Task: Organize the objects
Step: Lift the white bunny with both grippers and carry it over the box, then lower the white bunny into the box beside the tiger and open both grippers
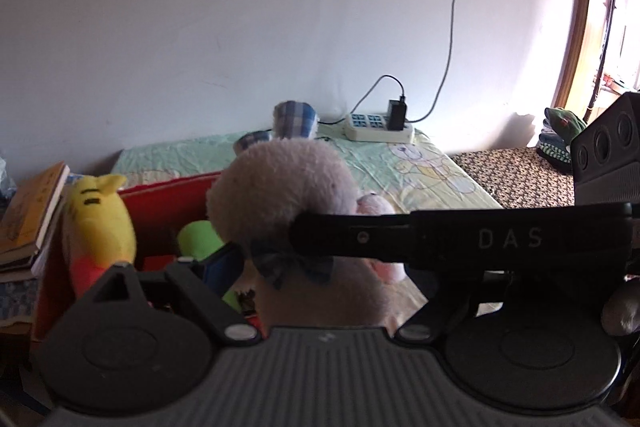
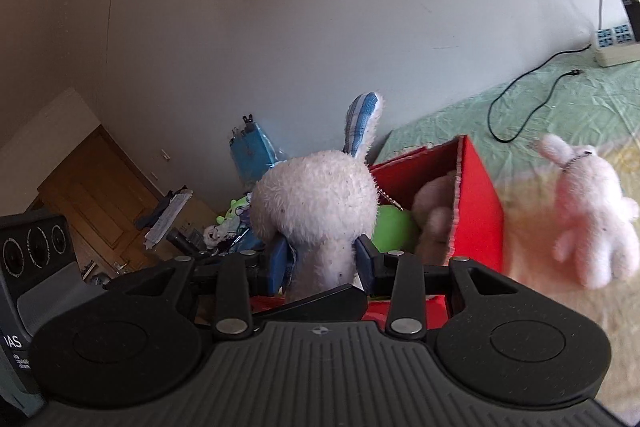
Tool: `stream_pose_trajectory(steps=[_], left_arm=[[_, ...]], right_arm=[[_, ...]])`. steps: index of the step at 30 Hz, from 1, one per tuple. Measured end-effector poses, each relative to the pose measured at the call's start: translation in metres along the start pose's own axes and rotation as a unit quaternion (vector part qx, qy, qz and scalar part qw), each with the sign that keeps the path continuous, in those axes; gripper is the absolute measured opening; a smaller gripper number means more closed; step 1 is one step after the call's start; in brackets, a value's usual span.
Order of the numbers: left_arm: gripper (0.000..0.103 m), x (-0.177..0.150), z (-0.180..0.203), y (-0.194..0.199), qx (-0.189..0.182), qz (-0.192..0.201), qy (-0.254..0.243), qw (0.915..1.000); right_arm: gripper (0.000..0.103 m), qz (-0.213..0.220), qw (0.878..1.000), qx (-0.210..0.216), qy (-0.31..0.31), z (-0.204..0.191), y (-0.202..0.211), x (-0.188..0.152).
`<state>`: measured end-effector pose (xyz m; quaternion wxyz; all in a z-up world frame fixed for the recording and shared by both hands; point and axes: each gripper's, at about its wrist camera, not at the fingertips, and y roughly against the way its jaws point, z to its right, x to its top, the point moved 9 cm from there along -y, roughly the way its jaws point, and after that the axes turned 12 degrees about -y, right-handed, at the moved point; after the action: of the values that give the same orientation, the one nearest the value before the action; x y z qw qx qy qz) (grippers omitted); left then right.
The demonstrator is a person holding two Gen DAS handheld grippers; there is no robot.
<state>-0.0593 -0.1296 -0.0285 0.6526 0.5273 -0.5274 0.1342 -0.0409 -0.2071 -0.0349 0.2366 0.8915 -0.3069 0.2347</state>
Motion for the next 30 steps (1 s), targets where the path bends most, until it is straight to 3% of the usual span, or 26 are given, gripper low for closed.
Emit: stream_pose_trajectory(steps=[8, 12, 23, 30], left_arm=[[0.088, -0.020, -0.072, 0.007, 0.031, -0.006, 0.021, 0.9993], [0.090, -0.029, -0.090, -0.015, 0.023, -0.017, 0.035, 0.9990], [0.088, -0.059, -0.116, -0.054, 0.040, -0.065, 0.035, 0.9965], [0.092, -0.065, -0.114, -0.058, 0.047, -0.072, 0.015, 0.9962]], right_arm=[[0.039, -0.019, 1.000, 0.008, 0.010, -0.032, -0.065, -0.013], [0.039, -0.022, 0.999, -0.023, 0.016, -0.029, -0.088, -0.014], [0.033, -0.009, 0.992, -0.124, 0.026, 0.001, -0.122, -0.011], [0.034, -0.034, 0.994, -0.108, -0.007, 0.010, -0.130, -0.017]])
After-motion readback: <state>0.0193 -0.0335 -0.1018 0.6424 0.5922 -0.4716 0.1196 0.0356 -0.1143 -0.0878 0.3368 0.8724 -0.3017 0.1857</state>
